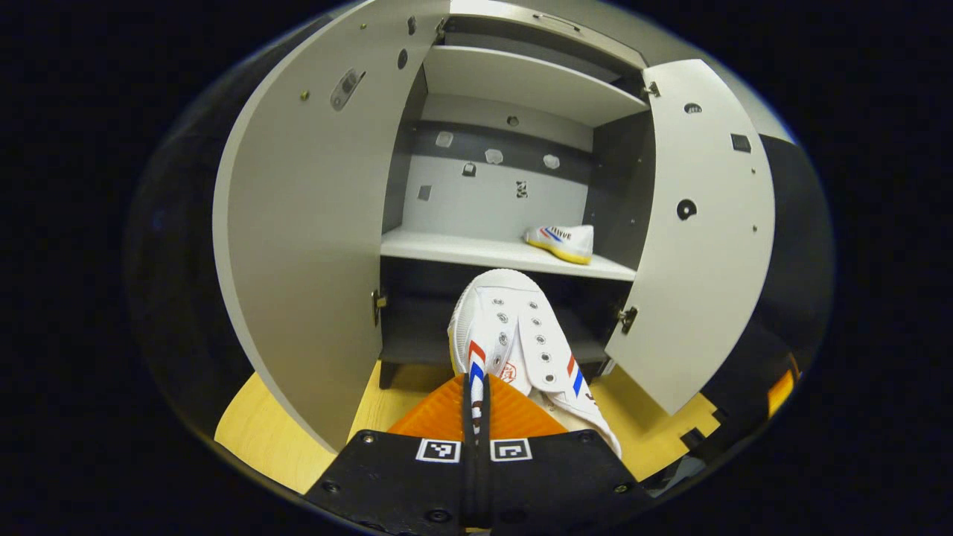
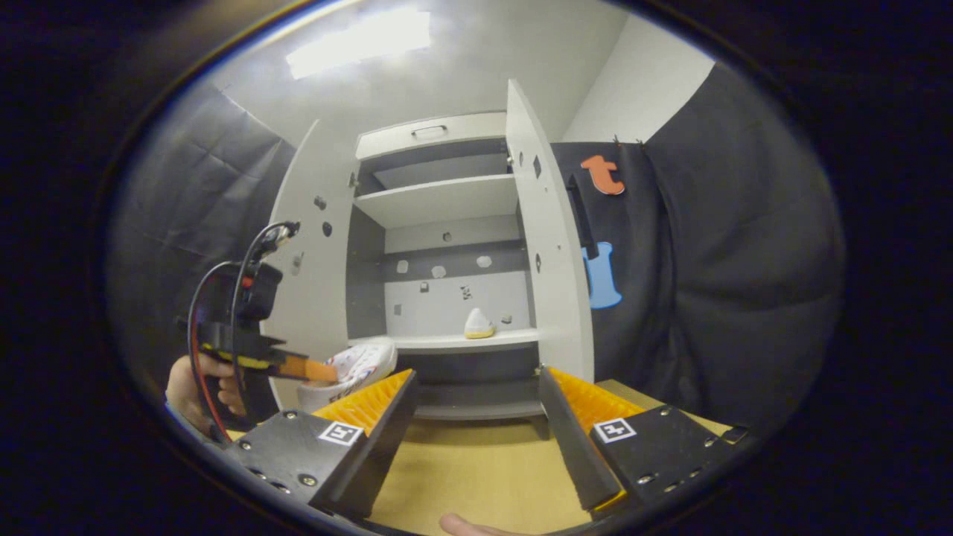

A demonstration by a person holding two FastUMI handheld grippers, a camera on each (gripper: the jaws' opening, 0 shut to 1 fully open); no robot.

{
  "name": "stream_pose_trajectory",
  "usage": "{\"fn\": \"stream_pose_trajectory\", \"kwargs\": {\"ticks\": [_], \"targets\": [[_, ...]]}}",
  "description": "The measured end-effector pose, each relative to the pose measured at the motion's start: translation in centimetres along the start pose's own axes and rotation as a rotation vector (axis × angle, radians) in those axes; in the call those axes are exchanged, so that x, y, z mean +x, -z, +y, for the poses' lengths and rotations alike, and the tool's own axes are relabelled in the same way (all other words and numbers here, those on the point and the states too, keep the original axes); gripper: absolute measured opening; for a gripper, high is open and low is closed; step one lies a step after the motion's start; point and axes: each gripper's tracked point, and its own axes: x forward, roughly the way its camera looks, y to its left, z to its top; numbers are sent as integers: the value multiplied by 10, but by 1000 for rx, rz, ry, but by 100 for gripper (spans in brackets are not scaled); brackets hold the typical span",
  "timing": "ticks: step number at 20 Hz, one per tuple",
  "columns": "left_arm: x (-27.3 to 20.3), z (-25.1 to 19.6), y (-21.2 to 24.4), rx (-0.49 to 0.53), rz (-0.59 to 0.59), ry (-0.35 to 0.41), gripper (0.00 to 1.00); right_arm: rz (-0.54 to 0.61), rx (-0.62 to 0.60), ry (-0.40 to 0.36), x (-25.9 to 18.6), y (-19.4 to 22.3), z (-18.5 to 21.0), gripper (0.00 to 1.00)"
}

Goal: Grab one shoe with the right hand and put it into the shoe cabinet, grab the other shoe with the left hand and put it into the shoe cabinet; then close the right door with the right hand and the left door with the left hand.

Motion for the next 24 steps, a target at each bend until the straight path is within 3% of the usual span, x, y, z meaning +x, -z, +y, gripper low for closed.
{"fn": "stream_pose_trajectory", "kwargs": {"ticks": [4, 9, 11, 16, 19, 21, 24], "targets": [[-17, 7, -13, 7, -78, 34, 0, -21, -33, -17, -5, -7, 6, 96], [-6, 6, -2, -34, -55, 11, 0, -55, -52, -53, -18, -17, 17, 96], [-10, 6, 0, -90, -8, -36, 0, -48, -44, -62, -20, -15, 19, 95], [-14, 7, -1, -93, -62, -98, 0, -58, -20, -65, -25, -16, 14, 95], [-15, 7, 8, -172, -18, -116, 0, -52, 29, -104, -30, -22, 17, 96], [-22, 13, 11, -127, 23, -136, 0, -54, 43, -106, -30, -24, 12, 96], [-13, 15, 22, -151, 77, -143, 0, -68, 31, -89, -27, -23, 3, 94]]}}
